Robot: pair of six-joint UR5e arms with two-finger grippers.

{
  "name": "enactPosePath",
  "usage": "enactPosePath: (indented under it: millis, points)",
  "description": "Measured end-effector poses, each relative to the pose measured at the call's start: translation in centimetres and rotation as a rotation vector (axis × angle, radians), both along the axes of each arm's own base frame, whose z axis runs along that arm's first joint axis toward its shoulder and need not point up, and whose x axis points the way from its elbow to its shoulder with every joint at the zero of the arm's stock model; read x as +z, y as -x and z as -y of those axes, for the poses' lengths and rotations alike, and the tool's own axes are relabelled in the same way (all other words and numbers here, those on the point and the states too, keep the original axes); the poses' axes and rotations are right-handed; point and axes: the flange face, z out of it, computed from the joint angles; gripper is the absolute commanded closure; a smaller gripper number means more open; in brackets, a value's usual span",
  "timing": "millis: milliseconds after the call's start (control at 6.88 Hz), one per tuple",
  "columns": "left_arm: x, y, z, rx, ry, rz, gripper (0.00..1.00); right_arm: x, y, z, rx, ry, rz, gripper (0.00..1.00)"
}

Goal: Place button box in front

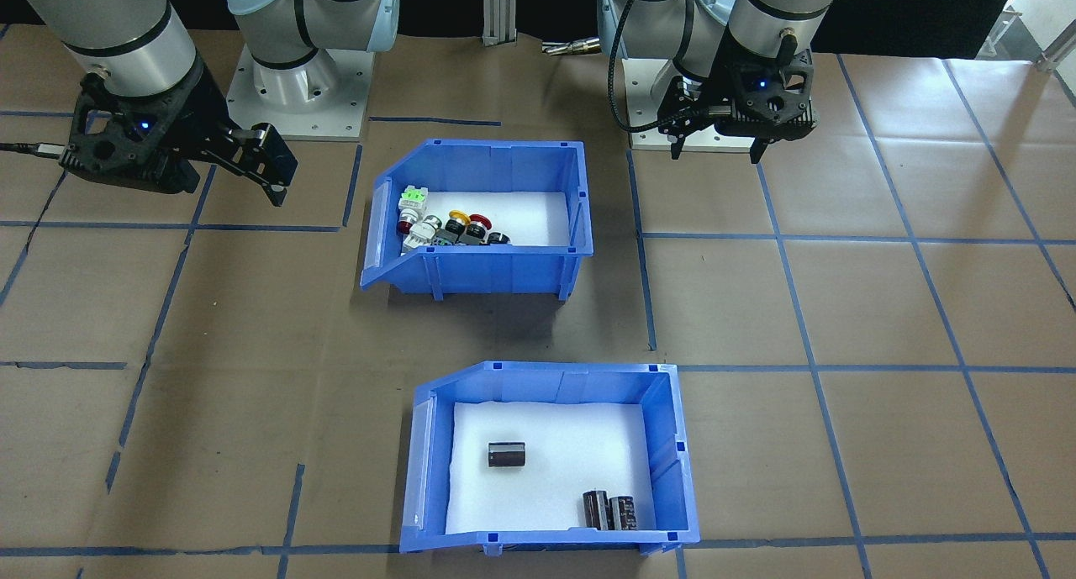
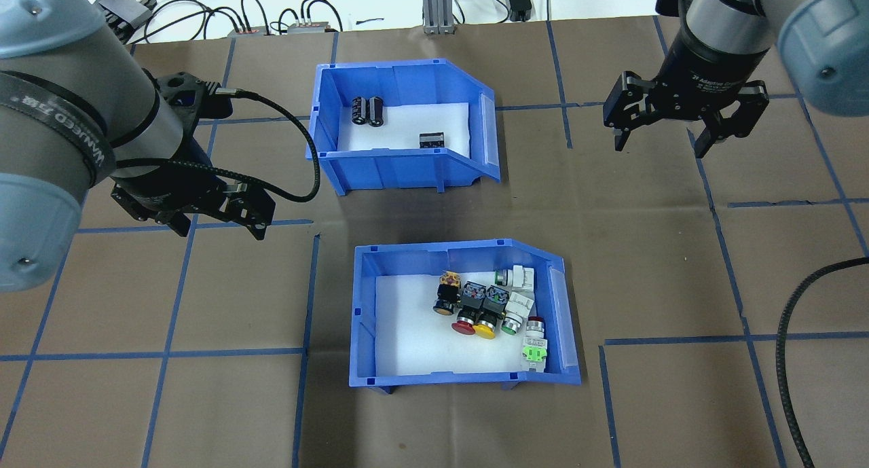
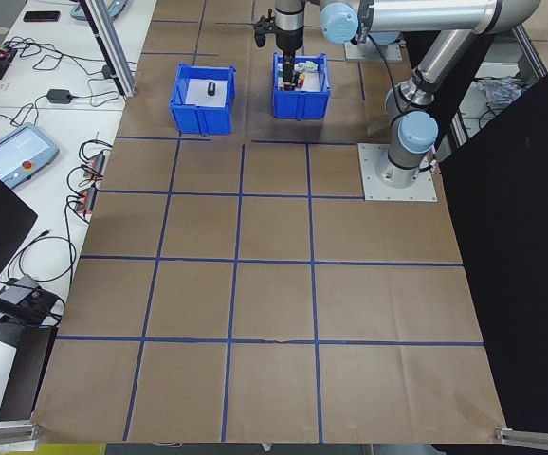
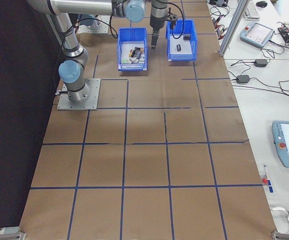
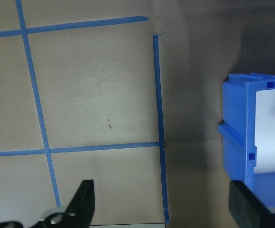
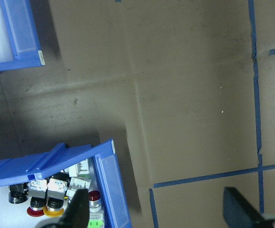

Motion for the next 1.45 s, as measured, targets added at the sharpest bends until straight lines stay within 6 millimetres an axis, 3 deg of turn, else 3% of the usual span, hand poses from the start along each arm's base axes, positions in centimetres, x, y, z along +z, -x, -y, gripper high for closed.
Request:
enactPosePath:
  millis: [436, 726, 1162, 1453]
  points:
    - [-0.1, -0.1, 0.4, 0.089, 0.021, 0.011, 0.0, 0.3, 0.1, 0.7, 0.021, 0.006, -0.002, 0.0]
    - [-0.2, -0.1, 0.2, 0.22, 0.027, 0.016, 0.0, 1.6, 0.1, 3.5, 0.108, 0.03, 0.003, 0.0]
    - [-0.5, 0.7, -1.9, 0.568, 0.013, 0.025, 0.0, 1.5, -1.4, 8.0, 0.43, 0.048, 0.012, 0.0]
    - [-1.5, 3.3, -5.3, 0.892, -0.048, 0.022, 0.0, 0.2, -4.5, 10.7, 0.715, 0.059, 0.015, 0.0]
